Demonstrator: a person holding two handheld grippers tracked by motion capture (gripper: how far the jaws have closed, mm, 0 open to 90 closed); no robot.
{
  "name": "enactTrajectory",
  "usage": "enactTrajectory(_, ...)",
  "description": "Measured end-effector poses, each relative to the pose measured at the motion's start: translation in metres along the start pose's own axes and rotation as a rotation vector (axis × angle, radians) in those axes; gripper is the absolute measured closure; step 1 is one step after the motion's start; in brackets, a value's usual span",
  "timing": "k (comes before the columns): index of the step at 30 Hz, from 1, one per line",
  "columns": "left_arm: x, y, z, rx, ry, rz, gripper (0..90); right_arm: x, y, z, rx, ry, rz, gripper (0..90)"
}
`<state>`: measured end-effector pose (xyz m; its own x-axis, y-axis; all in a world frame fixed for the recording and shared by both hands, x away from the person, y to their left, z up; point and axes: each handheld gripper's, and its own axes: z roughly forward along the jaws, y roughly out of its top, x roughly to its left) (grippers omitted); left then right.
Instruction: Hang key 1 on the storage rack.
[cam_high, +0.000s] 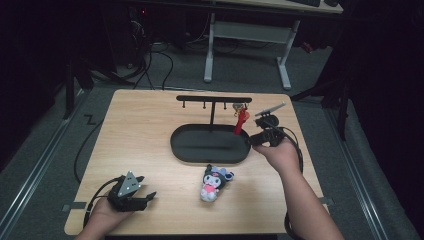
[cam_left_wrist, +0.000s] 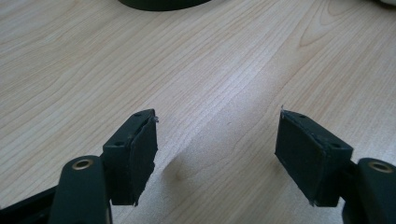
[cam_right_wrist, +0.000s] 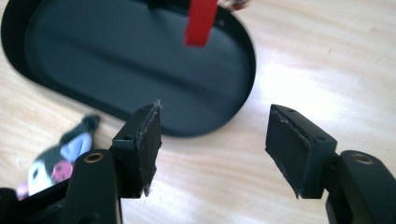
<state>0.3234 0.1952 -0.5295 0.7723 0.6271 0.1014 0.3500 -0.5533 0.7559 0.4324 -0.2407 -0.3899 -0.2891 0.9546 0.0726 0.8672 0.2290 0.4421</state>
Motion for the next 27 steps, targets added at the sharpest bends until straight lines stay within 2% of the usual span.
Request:
enactTrajectory(4, -0.001, 0.001, 0.0, 0.007, -0.003, -0.005, 31.1, 0.0, -0.029, 0.003, -0.04, 0.006, -0.018, 37.5)
enactTrajectory(7, -0.001, 0.001, 0.001, 0.017, 0.001, -0.018, 35.6, -0.001, -0.054, 0.005, -0.097, 0.024, -0.014, 39.0)
enactTrajectory(11, -0.004, 0.004, 0.001, 0.008, 0.004, -0.037, 46.9, -0.002, -0.088, 0.01, -0.169, 0.01, -0.018, 42.1)
enactTrajectory(14, -0.011, 0.009, 0.008, 0.01, 0.032, -0.04, 57.4, -0.005, -0.124, 0.019, -0.239, 0.06, 0.033, 49.6)
enactTrajectory(15, -0.011, 0.009, 0.008, 0.01, 0.032, -0.04, 61.4, -0.005, -0.124, 0.019, -0.239, 0.06, 0.033, 49.6)
enactTrajectory(16, -0.013, 0.011, 0.01, 0.009, 0.022, -0.057, 61.4, -0.006, -0.133, 0.021, -0.258, 0.07, 0.038, 51.2)
enactTrajectory(17, -0.016, 0.015, 0.013, 0.013, 0.017, -0.068, 65.3, -0.008, -0.141, 0.023, -0.279, 0.075, 0.052, 54.9)
enactTrajectory(20, -0.027, 0.026, 0.021, 0.025, 0.004, -0.058, 76.7, -0.012, -0.164, 0.029, -0.323, 0.108, 0.08, 60.3)
enactTrajectory(21, -0.032, 0.032, 0.025, 0.031, -0.006, -0.054, 85.2, -0.013, -0.175, 0.031, -0.337, 0.117, 0.097, 60.7)
enactTrajectory(22, -0.036, 0.036, 0.028, 0.031, -0.009, -0.049, 85.2, -0.013, -0.175, 0.031, -0.337, 0.117, 0.097, 60.7)
enactTrajectory(23, -0.042, 0.042, 0.034, 0.031, -0.014, -0.045, 89.4, -0.013, -0.18, 0.03, -0.338, 0.122, 0.079, 60.7)
enactTrajectory(24, -0.045, 0.047, 0.038, 0.027, -0.023, -0.049, 89.4, -0.013, -0.18, 0.03, -0.338, 0.122, 0.079, 60.7)
enactTrajectory(25, -0.051, 0.054, 0.045, 0.024, -0.034, -0.053, 89.6, -0.012, -0.183, 0.028, -0.348, 0.097, 0.065, 60.7)
enactTrajectory(27, -0.062, 0.065, 0.056, 0.017, -0.053, -0.048, 89.6, -0.013, -0.183, 0.027, -0.355, 0.105, 0.068, 60.7)
